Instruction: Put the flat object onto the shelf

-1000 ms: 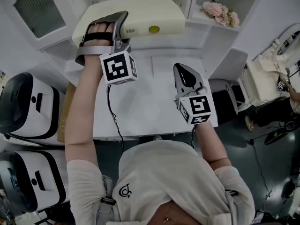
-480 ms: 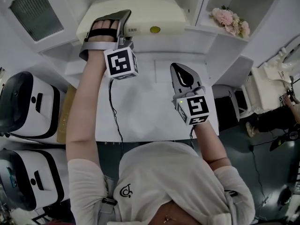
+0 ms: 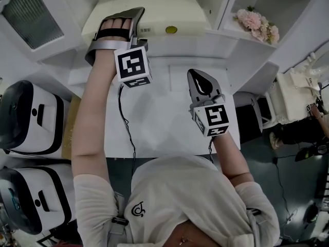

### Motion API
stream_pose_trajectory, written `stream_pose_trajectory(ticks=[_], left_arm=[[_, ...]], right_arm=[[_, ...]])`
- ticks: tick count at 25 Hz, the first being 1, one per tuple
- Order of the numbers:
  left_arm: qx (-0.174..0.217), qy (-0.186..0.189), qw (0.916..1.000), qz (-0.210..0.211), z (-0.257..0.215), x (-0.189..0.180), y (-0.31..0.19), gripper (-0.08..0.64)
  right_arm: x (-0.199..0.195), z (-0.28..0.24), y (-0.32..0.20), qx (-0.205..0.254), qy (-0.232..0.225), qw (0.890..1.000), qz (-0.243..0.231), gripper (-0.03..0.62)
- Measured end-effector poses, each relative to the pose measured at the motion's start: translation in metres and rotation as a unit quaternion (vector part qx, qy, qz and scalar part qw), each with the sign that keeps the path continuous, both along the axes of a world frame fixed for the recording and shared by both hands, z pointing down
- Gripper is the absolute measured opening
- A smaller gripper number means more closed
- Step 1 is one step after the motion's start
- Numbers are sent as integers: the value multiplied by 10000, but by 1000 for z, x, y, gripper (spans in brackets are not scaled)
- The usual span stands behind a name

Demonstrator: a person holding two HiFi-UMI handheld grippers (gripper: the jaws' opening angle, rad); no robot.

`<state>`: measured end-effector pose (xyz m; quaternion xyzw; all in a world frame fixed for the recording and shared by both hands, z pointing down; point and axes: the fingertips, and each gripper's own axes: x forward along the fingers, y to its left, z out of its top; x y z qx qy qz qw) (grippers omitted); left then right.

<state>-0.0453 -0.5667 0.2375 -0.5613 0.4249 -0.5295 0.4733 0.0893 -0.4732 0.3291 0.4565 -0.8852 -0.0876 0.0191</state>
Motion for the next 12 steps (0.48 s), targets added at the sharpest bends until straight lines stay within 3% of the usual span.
stream_pose_trajectory(ticks=[12], left_arm=[[55,-186,9997,-133,4,-6,-32,500]], right_arm=[[-3,14,-14,-145,113,9998,34,8]])
